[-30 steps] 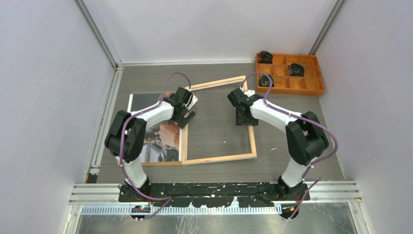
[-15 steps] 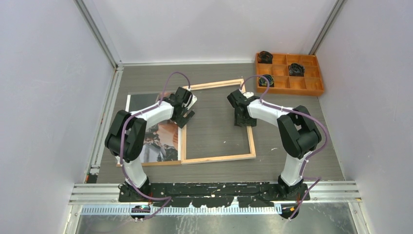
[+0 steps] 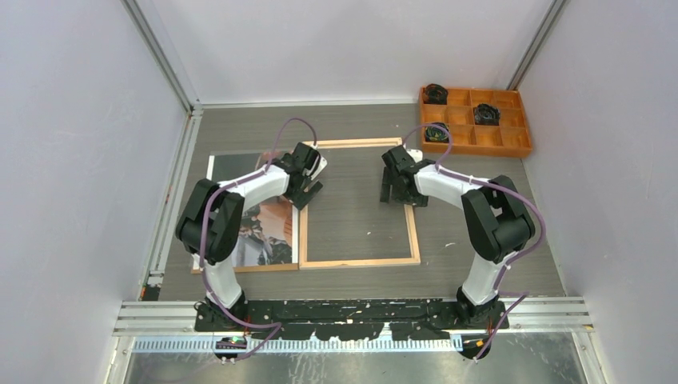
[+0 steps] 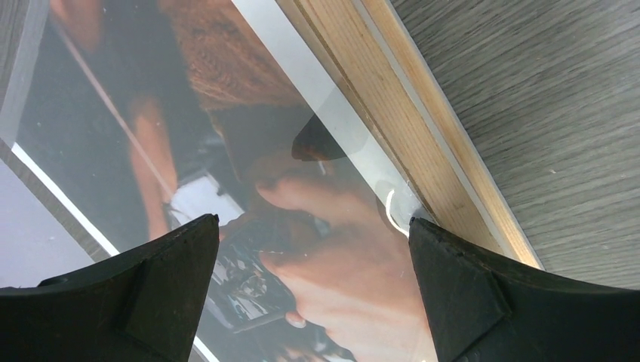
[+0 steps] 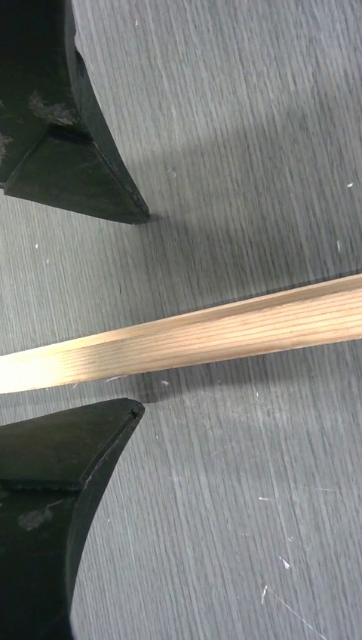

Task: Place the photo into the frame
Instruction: Turn over the photo frame at the center of the board.

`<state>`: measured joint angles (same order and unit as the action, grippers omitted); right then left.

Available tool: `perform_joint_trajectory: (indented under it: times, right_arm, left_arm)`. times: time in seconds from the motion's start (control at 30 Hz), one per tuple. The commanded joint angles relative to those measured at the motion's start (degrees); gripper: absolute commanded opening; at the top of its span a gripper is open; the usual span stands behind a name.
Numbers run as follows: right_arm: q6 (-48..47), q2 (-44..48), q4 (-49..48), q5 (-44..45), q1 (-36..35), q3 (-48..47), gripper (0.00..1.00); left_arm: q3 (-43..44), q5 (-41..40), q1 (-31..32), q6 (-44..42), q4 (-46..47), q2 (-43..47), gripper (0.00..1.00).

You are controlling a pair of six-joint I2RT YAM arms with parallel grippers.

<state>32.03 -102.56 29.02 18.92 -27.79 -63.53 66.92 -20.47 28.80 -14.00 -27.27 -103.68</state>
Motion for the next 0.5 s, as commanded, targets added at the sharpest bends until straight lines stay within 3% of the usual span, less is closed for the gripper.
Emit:
perform_joint_trajectory:
  times: [0.0, 0.47]
  right_arm:
    - [0.9, 4.3, 1.2, -3.1, 1.8, 1.1, 0.90]
    - [3.6, 11.4, 4.0, -3.3, 4.0, 2.7, 0.89]
  left_arm:
    - [1.3, 0.8, 1.6, 1.4, 0.3, -2.9, 1.00]
    - [7.6, 1.1, 3.2, 0.2, -4.1, -3.2, 1.00]
